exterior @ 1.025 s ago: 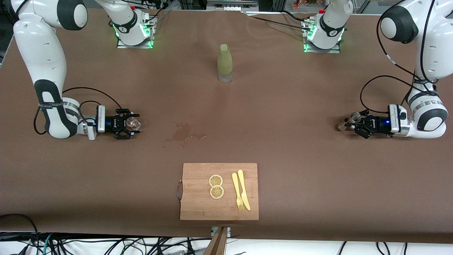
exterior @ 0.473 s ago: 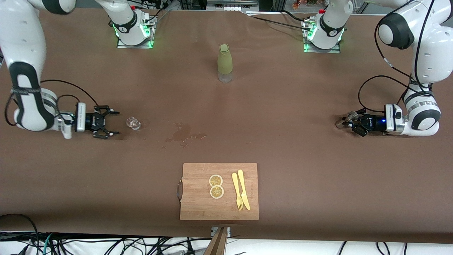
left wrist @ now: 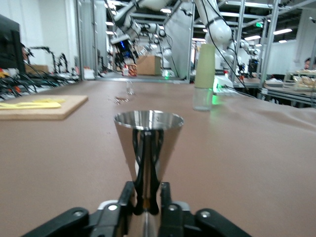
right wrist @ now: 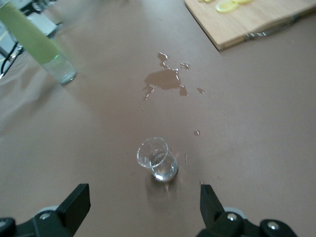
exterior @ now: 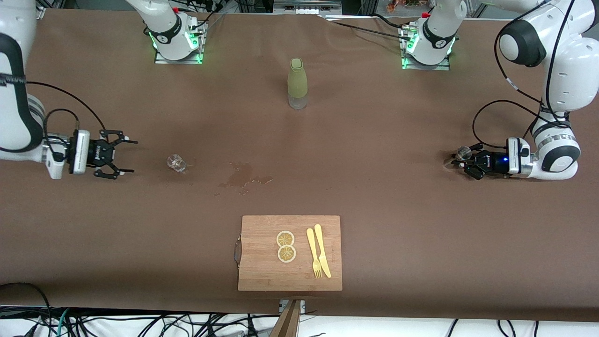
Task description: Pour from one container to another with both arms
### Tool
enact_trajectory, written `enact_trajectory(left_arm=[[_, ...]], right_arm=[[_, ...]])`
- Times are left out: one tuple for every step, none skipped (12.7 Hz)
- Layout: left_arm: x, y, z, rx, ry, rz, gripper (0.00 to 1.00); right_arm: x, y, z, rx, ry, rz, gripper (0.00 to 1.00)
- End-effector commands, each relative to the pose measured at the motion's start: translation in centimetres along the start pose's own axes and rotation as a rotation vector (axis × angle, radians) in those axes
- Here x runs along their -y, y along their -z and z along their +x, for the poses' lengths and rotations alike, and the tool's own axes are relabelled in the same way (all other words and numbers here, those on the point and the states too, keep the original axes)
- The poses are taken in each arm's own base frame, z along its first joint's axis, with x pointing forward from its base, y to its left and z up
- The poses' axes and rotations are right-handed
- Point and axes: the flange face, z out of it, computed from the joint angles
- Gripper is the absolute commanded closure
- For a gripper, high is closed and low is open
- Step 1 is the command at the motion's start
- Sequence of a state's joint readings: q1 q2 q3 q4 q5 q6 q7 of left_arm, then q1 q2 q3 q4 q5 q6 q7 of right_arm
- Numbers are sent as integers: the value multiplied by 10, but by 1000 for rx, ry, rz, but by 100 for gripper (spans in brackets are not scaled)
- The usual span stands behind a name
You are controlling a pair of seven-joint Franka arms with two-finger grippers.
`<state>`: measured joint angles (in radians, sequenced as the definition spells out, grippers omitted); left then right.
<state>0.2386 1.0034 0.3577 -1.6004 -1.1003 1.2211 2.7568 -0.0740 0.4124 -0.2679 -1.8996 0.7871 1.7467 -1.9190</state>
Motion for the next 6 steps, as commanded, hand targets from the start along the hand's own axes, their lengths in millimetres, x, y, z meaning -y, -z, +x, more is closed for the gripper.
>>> enact_trajectory(left_arm=[[13, 28, 18, 94, -51, -69, 0], [20, 45, 34, 142, -1, -75, 0], [26, 56, 51, 185, 39, -88, 0], [29, 62, 69, 217, 100, -105, 0], [31, 69, 91, 260, 171, -113, 0], [33, 76, 109, 297, 234, -111, 0]], right_arm=[[23, 25, 25, 83, -186, -55, 1], [23, 29, 31, 103, -240, -73, 1], [25, 41, 39, 132, -289, -106, 1], [26, 52, 49, 176, -341, -132, 1], [31, 56, 62, 218, -410, -156, 1], [34, 64, 74, 250, -476, -191, 1]])
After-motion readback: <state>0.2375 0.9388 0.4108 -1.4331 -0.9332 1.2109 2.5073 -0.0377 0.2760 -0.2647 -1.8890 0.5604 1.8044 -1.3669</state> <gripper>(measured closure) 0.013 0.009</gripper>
